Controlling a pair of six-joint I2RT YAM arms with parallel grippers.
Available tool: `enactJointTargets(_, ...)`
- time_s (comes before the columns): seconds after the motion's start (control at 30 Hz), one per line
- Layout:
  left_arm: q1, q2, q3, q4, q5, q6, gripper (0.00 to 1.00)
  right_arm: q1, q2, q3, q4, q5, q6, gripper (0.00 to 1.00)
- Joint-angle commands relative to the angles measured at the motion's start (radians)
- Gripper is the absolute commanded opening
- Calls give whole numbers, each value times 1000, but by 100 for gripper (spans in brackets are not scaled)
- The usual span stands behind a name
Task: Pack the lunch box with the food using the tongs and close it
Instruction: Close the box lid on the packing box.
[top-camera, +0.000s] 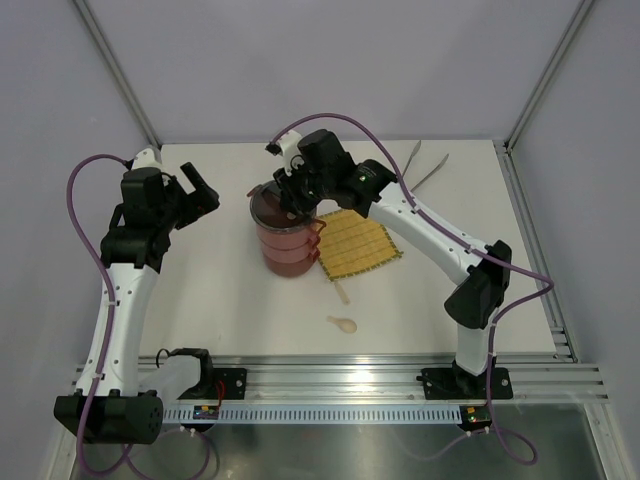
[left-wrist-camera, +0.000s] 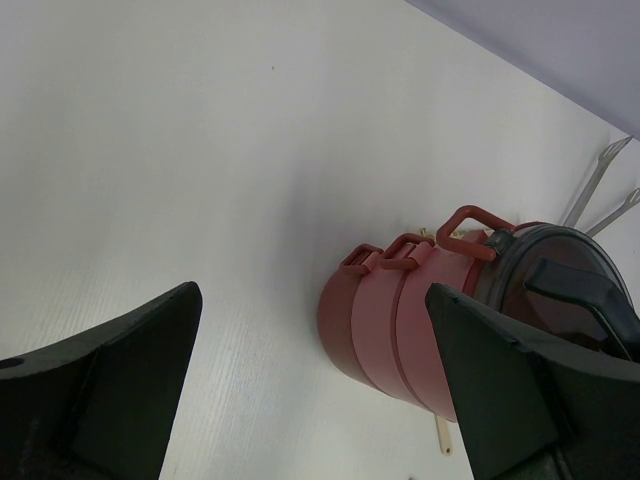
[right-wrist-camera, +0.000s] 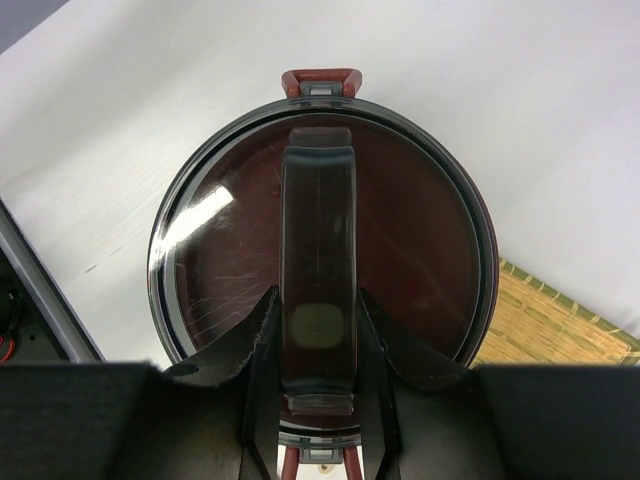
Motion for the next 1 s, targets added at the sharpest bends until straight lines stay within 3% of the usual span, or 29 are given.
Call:
enactJointTargets(0.0, 8, -19, 13, 22, -9, 8, 99, -33, -35, -71, -40, 71, 47, 0)
enactJointTargets(0.5, 6, -20, 8, 30, 10, 8, 99, -31, 75, -102, -74, 33, 86, 0)
enactJointTargets(0.97, 6, -12, 19, 30, 8, 10, 99, -19, -37, -18, -83, 162, 71, 0)
